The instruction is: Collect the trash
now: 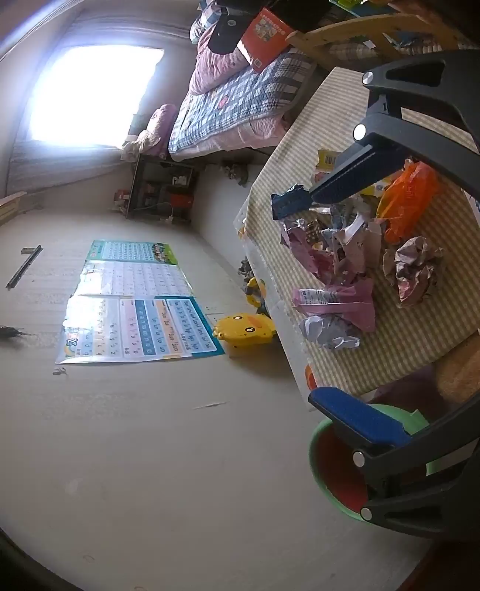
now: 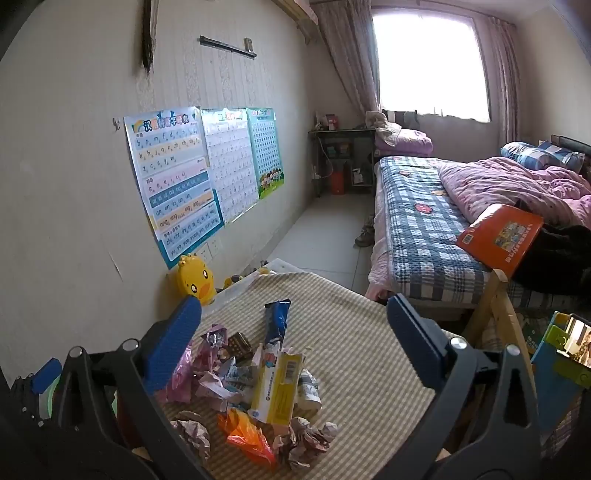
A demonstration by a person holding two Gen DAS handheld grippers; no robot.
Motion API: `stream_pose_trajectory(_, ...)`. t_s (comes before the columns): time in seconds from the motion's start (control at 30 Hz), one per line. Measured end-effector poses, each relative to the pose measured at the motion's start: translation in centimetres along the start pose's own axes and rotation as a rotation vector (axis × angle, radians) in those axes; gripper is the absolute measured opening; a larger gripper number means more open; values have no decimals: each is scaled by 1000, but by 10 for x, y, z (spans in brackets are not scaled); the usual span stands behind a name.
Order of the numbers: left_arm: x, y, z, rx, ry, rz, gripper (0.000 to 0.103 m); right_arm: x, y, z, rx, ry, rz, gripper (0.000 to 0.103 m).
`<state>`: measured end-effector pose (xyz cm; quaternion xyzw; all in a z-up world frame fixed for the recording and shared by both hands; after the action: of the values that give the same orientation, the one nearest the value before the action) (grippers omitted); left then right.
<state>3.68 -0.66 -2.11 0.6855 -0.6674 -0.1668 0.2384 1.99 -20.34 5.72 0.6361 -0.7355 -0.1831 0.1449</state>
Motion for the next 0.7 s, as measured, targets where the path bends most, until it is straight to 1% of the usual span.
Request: stream_pose_trajectory(0.7, -7, -3, 1, -25, 13, -2, 95, 1, -1, 3, -6, 1, 3, 99)
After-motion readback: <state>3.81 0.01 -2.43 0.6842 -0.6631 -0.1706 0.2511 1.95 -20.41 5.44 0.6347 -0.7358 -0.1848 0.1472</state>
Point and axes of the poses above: each gripper's, at about its wrist camera, not at the fingertips, and y roughly against the way its jaws point, x to its right, z to its underside, the point moved 4 cm from there along -y, roughly the way its jaws point, and after that the axes turned 6 degrees about y, right-handed, at the moved point
